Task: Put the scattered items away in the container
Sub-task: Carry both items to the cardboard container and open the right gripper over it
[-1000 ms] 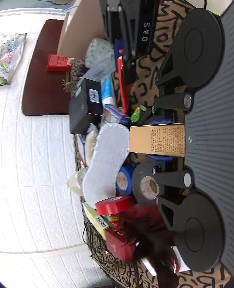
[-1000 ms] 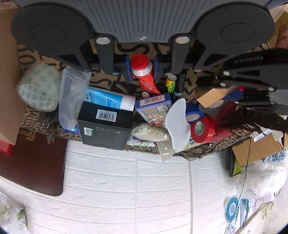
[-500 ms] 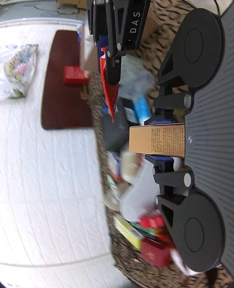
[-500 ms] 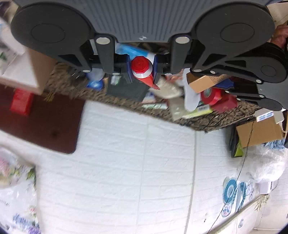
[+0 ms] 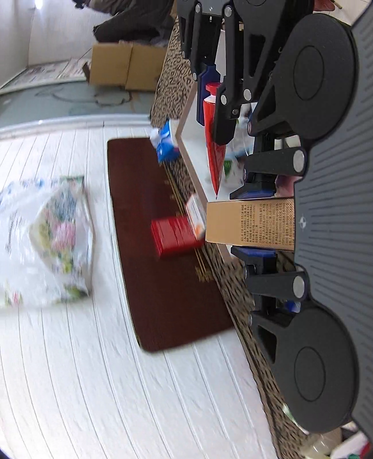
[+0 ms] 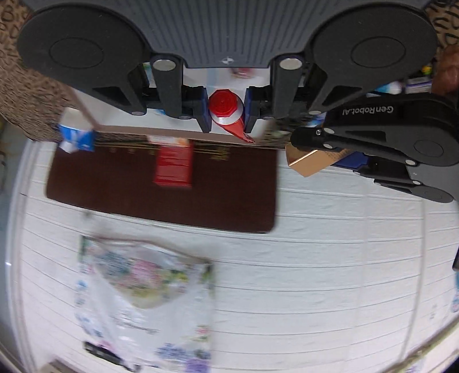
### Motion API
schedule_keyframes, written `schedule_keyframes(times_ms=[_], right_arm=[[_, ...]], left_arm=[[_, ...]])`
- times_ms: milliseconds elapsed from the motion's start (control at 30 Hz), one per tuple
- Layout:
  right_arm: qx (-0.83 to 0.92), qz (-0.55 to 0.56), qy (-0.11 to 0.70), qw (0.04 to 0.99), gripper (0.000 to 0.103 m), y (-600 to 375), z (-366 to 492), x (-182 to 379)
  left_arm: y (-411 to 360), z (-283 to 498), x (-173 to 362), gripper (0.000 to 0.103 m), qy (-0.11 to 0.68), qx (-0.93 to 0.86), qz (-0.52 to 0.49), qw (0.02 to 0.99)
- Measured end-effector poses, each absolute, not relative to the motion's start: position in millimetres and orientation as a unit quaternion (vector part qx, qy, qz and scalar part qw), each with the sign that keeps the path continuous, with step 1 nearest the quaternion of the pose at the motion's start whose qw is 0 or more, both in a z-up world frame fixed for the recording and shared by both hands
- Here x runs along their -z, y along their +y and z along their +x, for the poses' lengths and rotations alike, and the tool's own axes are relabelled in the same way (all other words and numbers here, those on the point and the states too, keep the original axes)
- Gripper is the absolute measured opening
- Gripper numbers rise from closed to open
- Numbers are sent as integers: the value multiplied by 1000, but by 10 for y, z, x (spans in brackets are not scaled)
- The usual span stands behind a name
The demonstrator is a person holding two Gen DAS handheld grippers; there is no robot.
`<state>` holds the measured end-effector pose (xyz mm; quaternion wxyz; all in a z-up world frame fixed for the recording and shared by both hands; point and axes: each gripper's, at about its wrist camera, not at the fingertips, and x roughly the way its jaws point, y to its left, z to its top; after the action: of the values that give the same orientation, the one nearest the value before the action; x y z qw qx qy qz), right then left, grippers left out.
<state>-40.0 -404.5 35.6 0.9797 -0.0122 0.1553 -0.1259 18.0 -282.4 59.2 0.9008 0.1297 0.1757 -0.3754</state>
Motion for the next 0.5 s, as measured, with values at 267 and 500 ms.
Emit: schedule_keyframes(times_ms=[267,500], right_arm=[[168,21,197,966,22,-4435,-372,-37],[175,48,207,961,41,-4480,-412,125]], left_arm=[[-3255,281,-231,52,219,378,176,882],[-3160,354,-165,76,224,353,175,892]])
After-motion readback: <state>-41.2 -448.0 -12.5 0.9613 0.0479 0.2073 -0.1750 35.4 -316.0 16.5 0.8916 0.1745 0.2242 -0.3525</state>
